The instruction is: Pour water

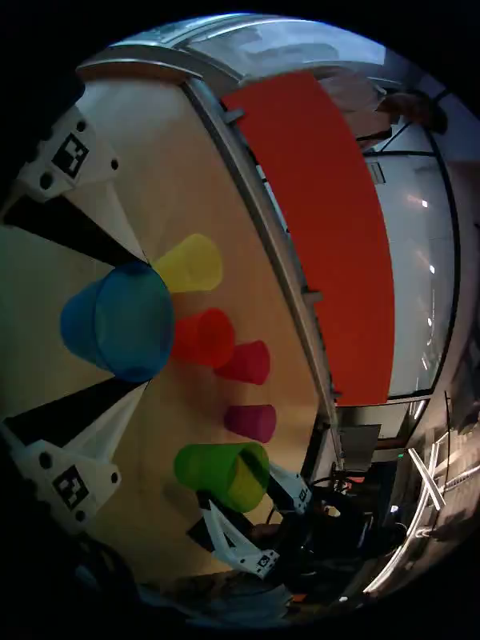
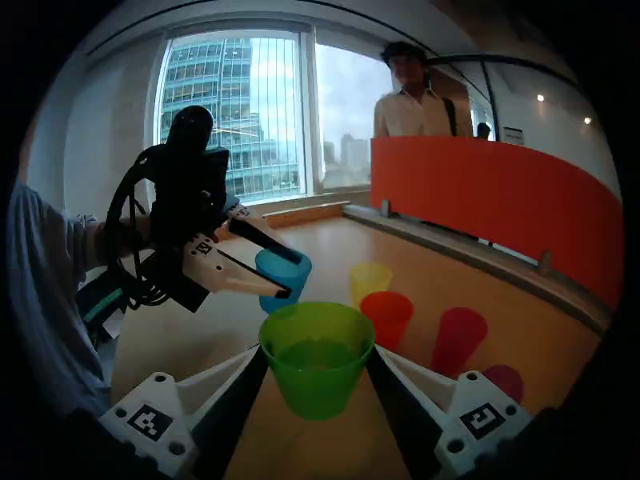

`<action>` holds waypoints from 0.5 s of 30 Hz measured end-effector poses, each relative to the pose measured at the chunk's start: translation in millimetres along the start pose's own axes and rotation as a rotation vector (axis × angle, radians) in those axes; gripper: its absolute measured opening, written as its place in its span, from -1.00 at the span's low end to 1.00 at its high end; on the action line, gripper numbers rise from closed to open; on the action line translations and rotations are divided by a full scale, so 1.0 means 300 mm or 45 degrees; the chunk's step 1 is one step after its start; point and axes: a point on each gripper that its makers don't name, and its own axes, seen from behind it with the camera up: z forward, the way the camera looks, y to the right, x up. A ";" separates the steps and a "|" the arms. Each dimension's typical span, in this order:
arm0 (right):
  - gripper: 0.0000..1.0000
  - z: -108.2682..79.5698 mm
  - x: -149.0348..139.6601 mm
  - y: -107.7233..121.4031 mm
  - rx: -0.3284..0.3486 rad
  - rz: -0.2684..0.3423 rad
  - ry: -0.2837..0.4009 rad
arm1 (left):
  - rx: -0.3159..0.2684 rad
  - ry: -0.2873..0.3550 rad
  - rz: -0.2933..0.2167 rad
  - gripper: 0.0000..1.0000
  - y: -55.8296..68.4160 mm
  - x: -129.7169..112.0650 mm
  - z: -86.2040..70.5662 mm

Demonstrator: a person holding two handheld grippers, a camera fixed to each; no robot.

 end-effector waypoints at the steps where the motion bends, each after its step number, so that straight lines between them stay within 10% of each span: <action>1: 0.76 0.003 -0.002 0.001 0.000 0.001 -0.002 | -0.003 -0.016 0.003 0.78 0.000 -0.013 0.008; 15: 0.76 0.013 -0.027 0.019 -0.009 0.011 -0.028 | -0.047 -0.150 0.039 0.78 0.015 -0.129 0.095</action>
